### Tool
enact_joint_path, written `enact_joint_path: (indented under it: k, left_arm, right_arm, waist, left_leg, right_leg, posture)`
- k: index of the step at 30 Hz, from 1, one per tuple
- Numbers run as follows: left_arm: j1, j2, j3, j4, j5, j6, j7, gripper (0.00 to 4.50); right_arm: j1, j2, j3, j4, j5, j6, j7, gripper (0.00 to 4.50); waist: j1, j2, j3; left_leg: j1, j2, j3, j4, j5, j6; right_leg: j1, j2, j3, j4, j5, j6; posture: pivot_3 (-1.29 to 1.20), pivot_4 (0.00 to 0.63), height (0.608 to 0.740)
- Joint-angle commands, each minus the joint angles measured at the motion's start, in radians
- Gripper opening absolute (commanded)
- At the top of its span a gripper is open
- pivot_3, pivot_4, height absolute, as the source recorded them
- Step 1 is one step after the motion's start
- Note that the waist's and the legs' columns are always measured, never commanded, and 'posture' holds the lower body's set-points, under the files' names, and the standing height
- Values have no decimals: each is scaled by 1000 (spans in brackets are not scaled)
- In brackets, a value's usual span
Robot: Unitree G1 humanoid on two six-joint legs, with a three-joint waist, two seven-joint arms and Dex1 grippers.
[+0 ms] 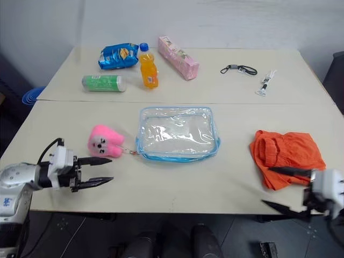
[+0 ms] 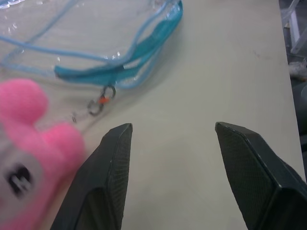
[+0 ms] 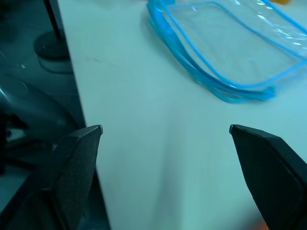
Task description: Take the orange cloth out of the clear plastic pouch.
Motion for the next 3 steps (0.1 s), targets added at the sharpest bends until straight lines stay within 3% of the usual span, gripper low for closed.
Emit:
enact_joint_path:
  k: [1, 3]
  left_arm:
    - [60, 1, 35, 23, 28, -111, 12, 2900]
    - [105, 2, 43, 2, 24, -117, 29, 2900]
  right_arm:
    - [-36, 61, 84, -2, -74, -41, -22, 4477]
    - [-79, 103, 130, 53, -128, -91, -30, 4477]
  waist:
    - [0, -1, 0]
    - [-1, -1, 0]
  left_leg:
    - [0, 0, 0, 0, 0, 0]
    - [1, 0, 0, 0, 0, 1]
  right_leg:
    - [0, 0, 0, 0, 0, 0]
    - [1, 0, 0, 0, 0, 0]
  posture:
    - [0, 150, 740]
    - [0, 150, 740]
